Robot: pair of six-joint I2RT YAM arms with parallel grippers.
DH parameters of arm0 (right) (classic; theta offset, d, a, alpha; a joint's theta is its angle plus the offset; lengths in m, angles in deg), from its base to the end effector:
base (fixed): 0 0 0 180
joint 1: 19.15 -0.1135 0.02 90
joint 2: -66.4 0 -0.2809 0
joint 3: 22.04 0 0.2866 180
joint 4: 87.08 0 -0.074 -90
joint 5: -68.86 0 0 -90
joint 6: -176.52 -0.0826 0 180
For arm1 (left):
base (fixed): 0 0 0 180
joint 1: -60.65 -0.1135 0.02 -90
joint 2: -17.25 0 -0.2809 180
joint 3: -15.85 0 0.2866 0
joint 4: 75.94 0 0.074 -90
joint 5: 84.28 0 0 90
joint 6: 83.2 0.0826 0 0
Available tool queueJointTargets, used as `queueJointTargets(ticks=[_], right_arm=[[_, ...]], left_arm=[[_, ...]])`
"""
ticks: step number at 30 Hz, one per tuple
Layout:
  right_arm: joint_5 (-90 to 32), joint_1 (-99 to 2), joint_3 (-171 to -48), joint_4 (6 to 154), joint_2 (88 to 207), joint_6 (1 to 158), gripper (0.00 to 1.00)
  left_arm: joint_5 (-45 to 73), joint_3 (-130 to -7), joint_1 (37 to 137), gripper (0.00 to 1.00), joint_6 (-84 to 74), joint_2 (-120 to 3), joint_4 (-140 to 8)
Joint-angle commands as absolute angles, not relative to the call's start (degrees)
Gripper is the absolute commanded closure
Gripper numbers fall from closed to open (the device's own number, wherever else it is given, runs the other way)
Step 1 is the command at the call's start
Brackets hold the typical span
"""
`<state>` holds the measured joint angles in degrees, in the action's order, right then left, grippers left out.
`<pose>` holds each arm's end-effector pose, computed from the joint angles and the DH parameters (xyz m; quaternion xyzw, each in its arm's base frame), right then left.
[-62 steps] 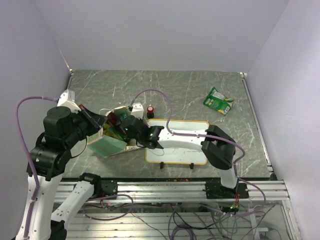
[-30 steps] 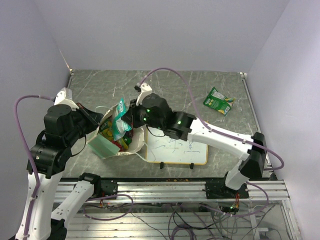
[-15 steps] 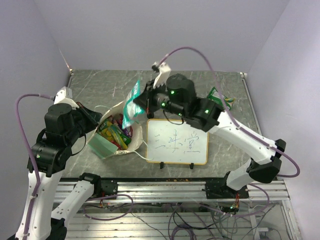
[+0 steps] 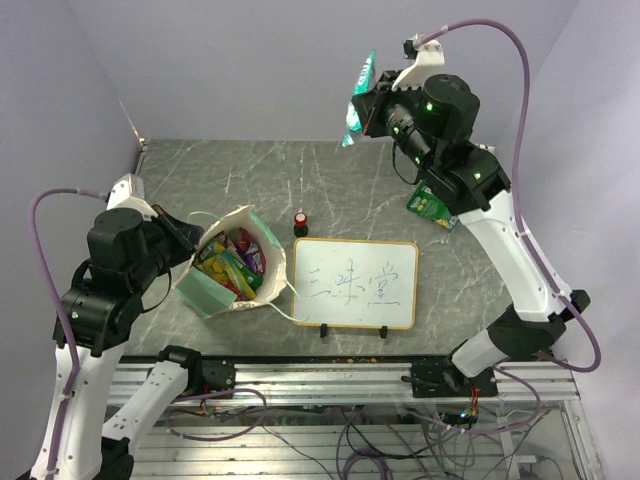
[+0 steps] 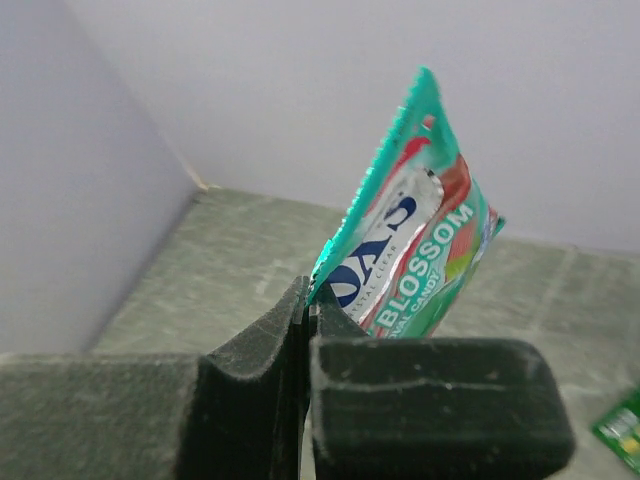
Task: Take the snacks out of the paper bag
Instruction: Place the snack at the center of the board.
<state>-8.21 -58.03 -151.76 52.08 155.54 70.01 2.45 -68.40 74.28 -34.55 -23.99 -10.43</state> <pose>0.3136 0.2291 0.5801 -0.0587 0.7062 0.2552 0.6578 0.1594 -0.0338 0.4343 -0.2145 0.8031 -0.2353 0.5036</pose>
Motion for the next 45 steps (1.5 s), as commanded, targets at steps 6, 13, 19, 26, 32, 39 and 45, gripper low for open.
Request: queueJointTargets(ticks=[6, 13, 19, 26, 32, 39, 45], right_arm=[[-9.54, -41.39, -136.74, 52.17, 155.36, 71.36, 1.00], [-12.72, -29.01, -124.17, 55.46, 155.71, 69.61, 1.00], [-14.35, -23.21, -119.99, 61.07, 159.98, 66.72, 1.00], [-22.73, -17.90, -119.90, 67.13, 166.99, 59.93, 1.00], [-26.92, -13.95, -113.72, 74.62, 169.89, 51.43, 1.00], [-27.41, -9.49, -104.98, 80.13, 170.87, 51.81, 1.00], [-25.59, -6.85, -101.17, 80.57, 172.29, 54.35, 1.00]], left_arm=[[3.55, -69.10, 73.99, 0.93, -33.75, -23.93, -12.59], [5.22, -68.36, 74.01, 0.93, -34.68, -25.76, -12.13], [5.19, -69.27, 74.01, 0.93, -32.32, -28.59, -12.03], [4.82, -69.73, 74.01, 0.93, -29.85, -30.10, -11.87], [4.28, -70.51, 74.01, 0.93, -28.99, -31.50, -13.40], [3.17, -71.27, 74.01, 0.93, -29.11, -32.08, -14.56], [2.16, -71.15, 74.01, 0.93, -30.79, -31.63, -15.46]])
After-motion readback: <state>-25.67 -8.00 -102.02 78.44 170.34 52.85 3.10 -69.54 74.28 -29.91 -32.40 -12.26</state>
